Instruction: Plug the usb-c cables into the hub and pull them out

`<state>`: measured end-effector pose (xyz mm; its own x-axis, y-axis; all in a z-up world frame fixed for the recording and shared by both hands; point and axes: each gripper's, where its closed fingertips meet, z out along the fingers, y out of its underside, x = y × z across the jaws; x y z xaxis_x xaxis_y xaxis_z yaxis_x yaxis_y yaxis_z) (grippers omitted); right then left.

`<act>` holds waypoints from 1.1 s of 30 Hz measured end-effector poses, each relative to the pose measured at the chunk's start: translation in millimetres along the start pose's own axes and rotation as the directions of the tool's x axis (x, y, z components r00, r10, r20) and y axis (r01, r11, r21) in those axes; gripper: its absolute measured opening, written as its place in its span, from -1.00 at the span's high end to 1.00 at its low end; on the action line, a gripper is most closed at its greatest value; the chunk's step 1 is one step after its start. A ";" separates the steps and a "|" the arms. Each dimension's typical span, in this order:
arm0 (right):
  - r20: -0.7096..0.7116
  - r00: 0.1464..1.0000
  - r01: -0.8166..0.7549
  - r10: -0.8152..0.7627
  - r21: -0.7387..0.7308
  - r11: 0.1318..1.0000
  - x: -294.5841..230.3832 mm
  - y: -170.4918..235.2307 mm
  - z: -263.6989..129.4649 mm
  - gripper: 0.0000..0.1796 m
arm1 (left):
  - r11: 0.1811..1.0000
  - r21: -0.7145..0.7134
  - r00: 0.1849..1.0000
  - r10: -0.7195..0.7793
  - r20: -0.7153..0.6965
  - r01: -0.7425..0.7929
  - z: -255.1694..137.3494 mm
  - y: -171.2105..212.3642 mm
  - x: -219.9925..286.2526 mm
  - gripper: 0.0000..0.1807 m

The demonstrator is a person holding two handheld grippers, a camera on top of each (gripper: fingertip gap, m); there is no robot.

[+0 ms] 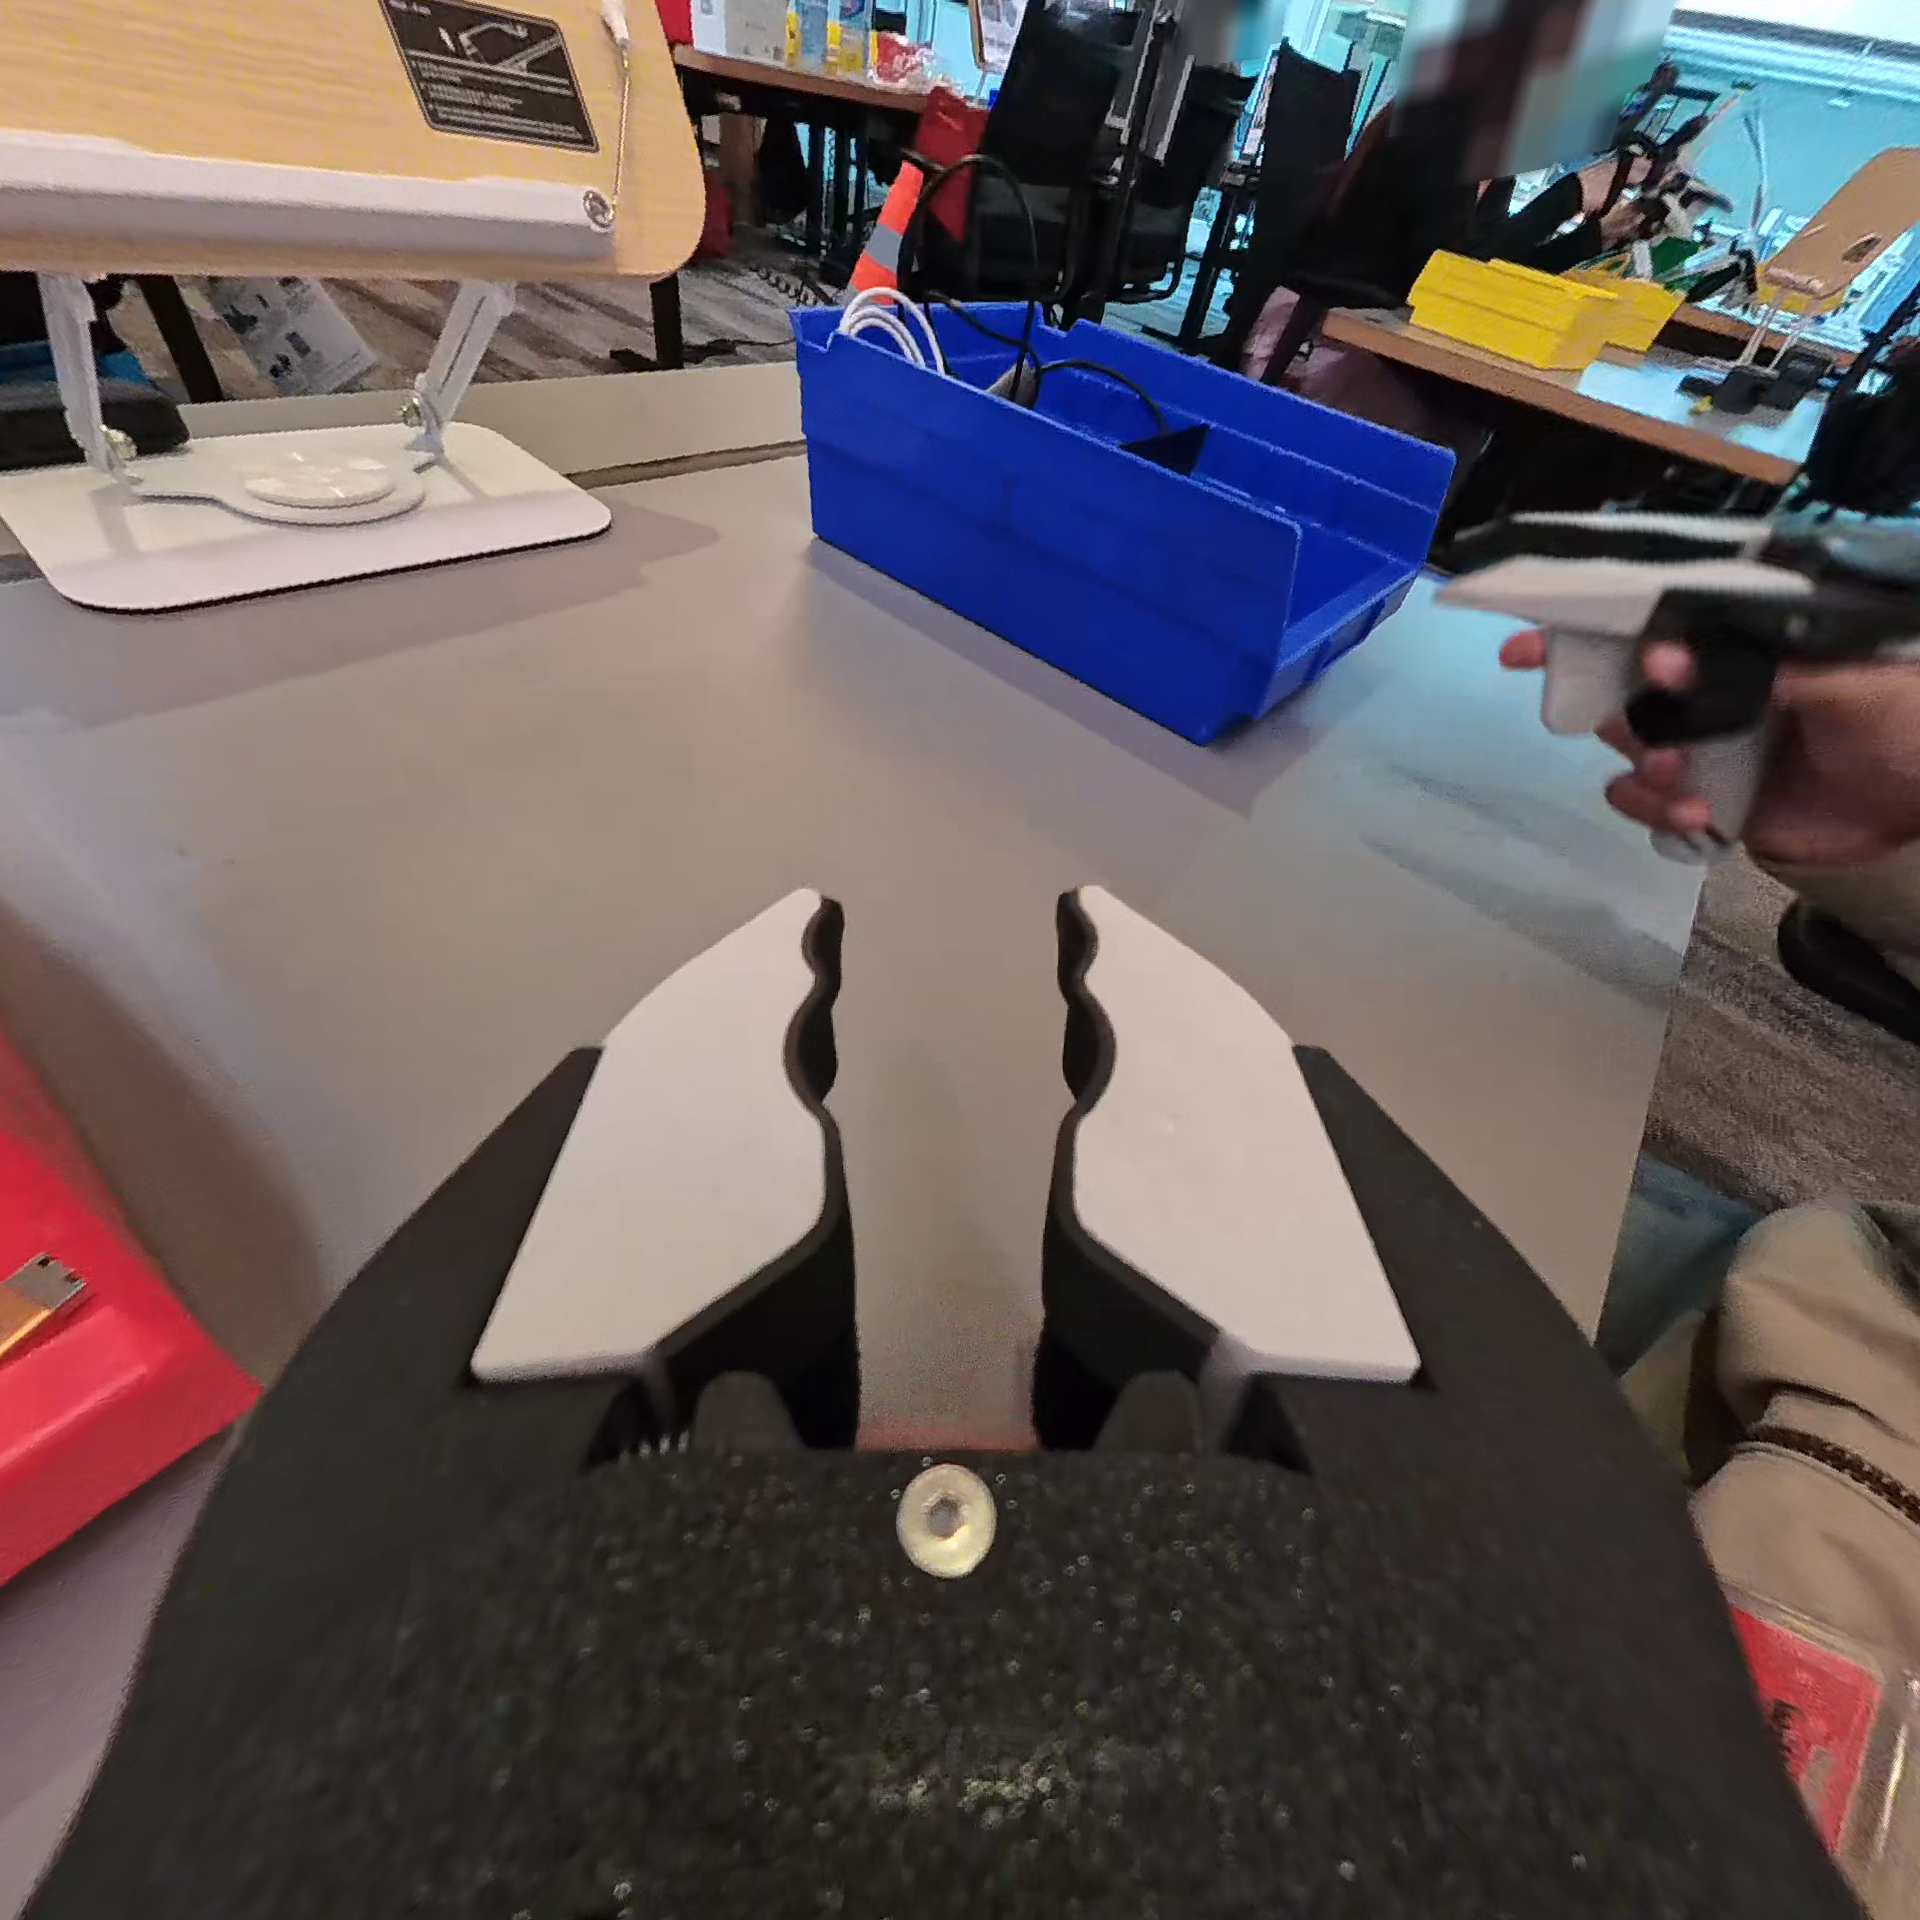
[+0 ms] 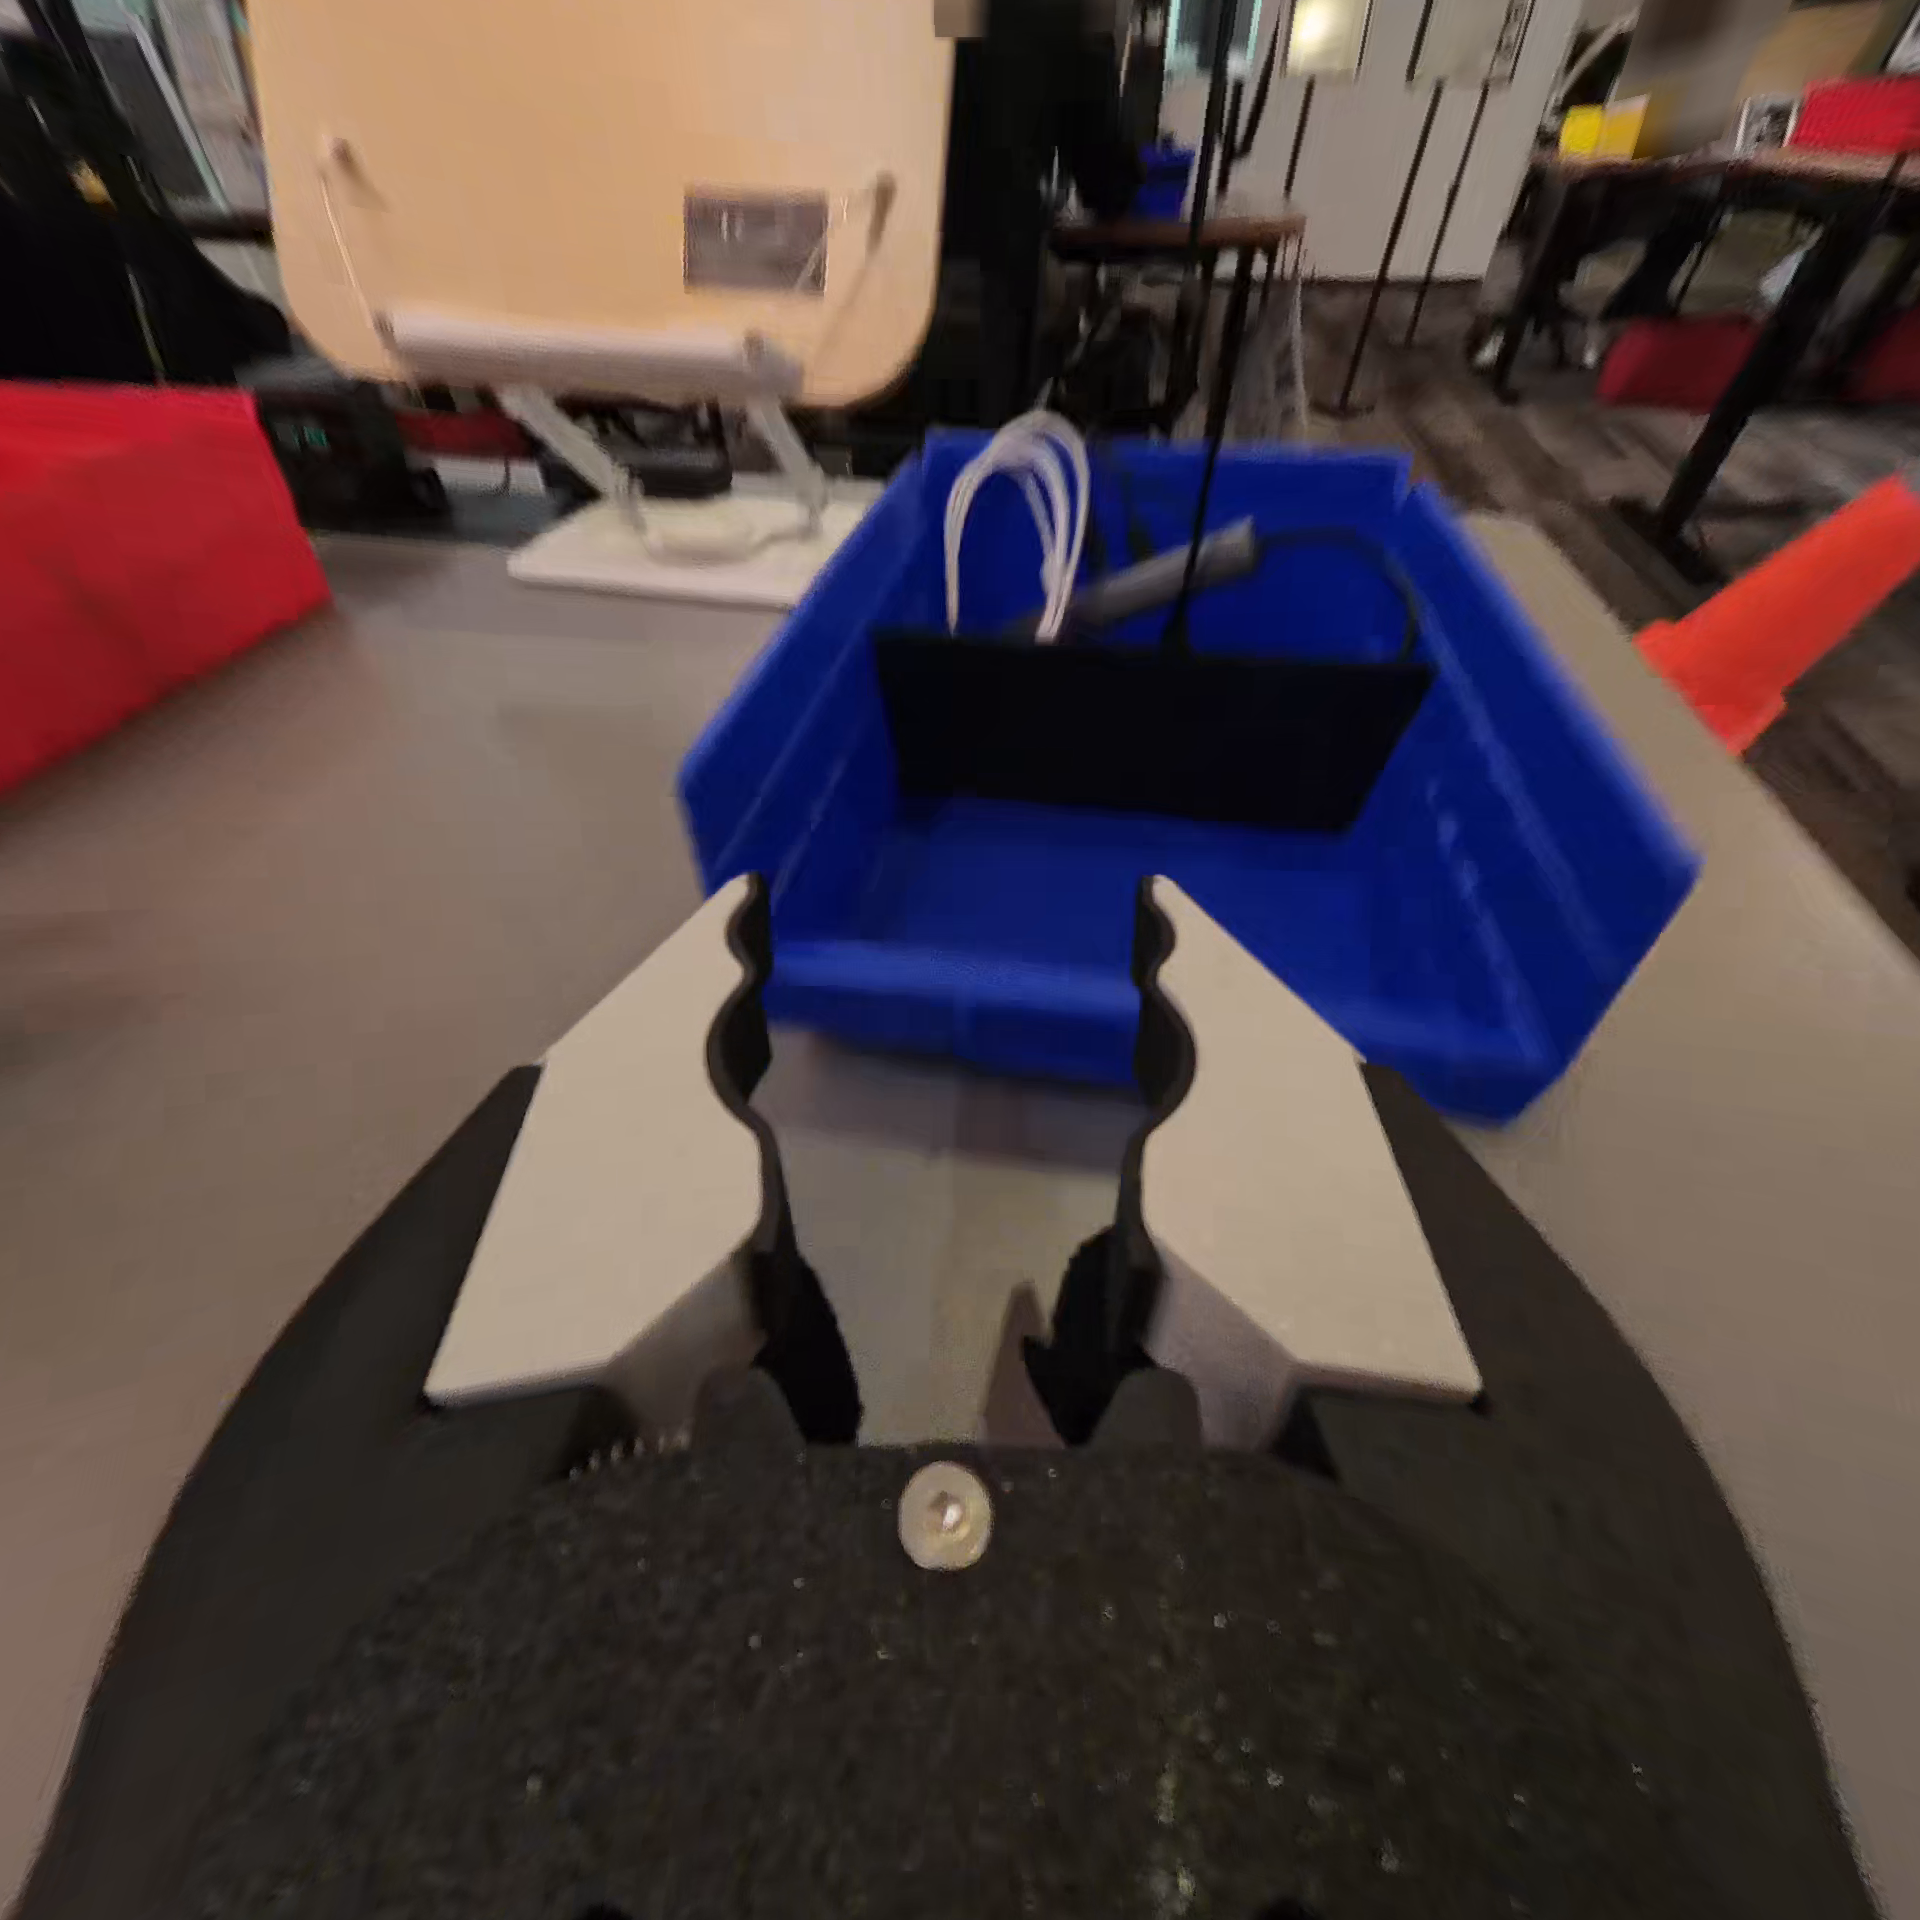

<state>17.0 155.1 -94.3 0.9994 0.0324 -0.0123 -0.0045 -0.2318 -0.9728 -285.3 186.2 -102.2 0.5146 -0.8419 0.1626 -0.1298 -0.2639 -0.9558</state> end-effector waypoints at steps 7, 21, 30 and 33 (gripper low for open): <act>0.036 0.999 0.038 -0.038 0.014 0.999 -21.8 18.6 -21.0 0.30 | 0.994 -0.061 0.994 0.097 0.043 -0.095 2.7 5.3 -0.4 0.58; 0.104 0.994 -0.002 0.010 -0.077 0.997 -21.7 39.9 -14.2 0.38 | 0.890 -0.454 0.981 0.046 0.187 0.045 -92.9 -8.7 -113.8 0.58; 0.169 0.985 -0.025 0.045 -0.119 0.993 -32.4 46.4 -8.4 0.40 | 0.751 -0.640 0.965 0.013 0.261 0.163 -62.8 9.7 -220.6 0.34; 0.169 0.984 -0.033 0.056 -0.133 0.991 -31.2 48.7 -7.2 0.41 | 0.783 -0.608 0.962 0.047 0.268 0.131 -49.4 1.5 -228.0 0.73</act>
<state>-14.2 135.7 -139.7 0.9774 0.1830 -0.1055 -0.0332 -0.3601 -0.9323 -444.8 354.6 -128.6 0.7160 -0.6966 0.0461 -0.5495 -0.6031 -0.5781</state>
